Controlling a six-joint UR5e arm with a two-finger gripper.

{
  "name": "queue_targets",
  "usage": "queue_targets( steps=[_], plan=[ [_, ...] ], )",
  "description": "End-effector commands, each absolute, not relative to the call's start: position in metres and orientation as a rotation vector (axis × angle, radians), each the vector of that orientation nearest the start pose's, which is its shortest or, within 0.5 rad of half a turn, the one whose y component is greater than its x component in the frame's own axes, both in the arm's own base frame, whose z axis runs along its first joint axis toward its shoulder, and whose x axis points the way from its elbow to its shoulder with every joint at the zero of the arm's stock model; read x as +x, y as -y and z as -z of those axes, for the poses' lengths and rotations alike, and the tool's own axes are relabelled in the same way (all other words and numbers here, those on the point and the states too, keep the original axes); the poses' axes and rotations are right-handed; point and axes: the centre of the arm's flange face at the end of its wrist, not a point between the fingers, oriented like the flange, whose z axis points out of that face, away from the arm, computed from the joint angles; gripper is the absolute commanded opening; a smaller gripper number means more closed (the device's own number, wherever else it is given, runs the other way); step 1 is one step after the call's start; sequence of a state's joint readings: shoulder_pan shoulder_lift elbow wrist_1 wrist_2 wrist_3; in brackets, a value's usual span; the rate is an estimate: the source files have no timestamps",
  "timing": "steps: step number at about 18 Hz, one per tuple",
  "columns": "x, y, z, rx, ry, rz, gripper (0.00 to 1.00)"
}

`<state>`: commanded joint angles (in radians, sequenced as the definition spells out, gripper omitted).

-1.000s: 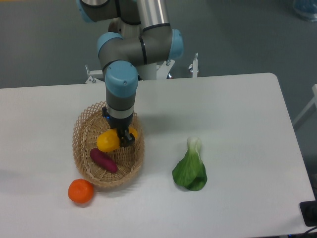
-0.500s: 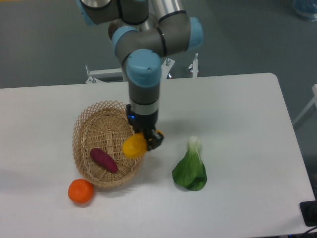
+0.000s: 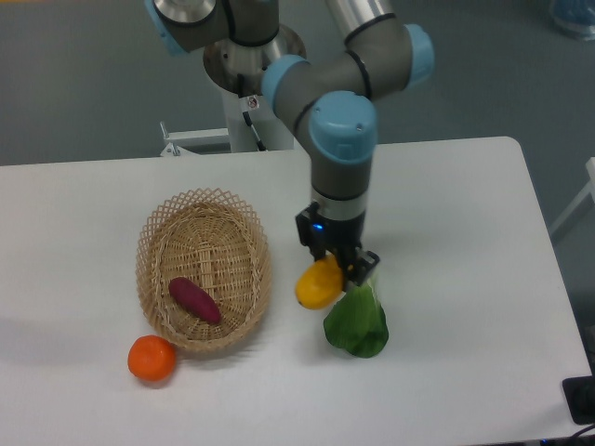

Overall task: Pick up the mango from the basket
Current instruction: 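Carry the held mango up above the bok choy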

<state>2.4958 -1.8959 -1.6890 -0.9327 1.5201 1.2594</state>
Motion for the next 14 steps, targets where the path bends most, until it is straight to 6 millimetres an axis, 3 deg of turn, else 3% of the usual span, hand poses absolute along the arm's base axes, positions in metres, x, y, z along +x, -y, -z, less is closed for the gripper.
queue_targets(
  steps=[8,14],
  plan=[
    [-0.444,-0.481,-0.318,-2.993,-0.473,-0.291,0.49],
    [-0.473,-0.475,-0.323,-3.027,-0.516,-0.213,0.51]
  ],
)
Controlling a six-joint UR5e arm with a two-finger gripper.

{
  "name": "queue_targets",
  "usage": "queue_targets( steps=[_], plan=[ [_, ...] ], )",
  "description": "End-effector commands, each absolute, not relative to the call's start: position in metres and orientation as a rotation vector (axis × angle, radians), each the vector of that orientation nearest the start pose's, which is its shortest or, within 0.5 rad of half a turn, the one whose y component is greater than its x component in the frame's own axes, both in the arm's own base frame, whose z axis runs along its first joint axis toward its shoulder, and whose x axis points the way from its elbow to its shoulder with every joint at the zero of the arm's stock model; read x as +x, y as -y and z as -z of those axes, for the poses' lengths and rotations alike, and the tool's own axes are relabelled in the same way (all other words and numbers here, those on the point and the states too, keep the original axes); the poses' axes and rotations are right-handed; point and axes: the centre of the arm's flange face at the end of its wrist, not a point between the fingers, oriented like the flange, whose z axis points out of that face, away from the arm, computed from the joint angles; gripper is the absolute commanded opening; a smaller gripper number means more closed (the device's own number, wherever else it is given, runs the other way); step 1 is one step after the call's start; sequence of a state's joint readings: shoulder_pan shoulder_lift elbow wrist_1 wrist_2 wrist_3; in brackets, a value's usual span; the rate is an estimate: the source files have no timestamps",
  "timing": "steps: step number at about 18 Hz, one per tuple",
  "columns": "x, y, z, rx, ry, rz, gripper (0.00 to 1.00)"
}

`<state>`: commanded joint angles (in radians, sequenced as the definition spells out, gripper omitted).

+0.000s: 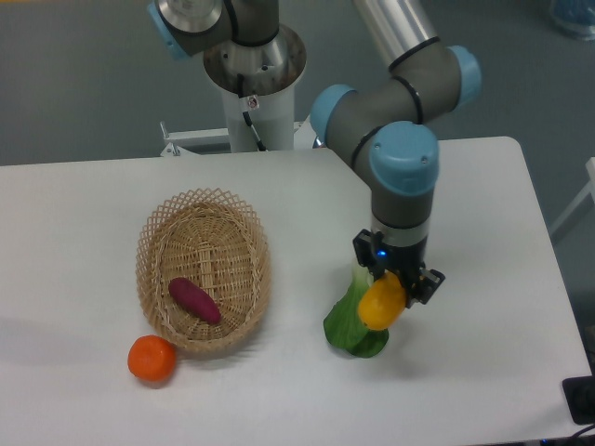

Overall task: Pick up the mango from the basket
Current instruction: 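Carry the held mango up above the bok choy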

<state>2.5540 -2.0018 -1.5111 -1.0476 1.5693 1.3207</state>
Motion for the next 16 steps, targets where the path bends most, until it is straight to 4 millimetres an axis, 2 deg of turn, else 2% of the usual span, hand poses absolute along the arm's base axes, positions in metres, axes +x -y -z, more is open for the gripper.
queue_targets(
  steps=[4,8,16],
  plan=[
    [-0.492,-0.46,-0.321,-3.036,-0.47,-0.219,0.51],
    [-0.509,-0.449,-0.32,-3.036,-0.513,-0.221,0.52],
    [-0.513,-0.445,-0.318,-3.038,-0.508,-0.219,0.52]
  ],
)
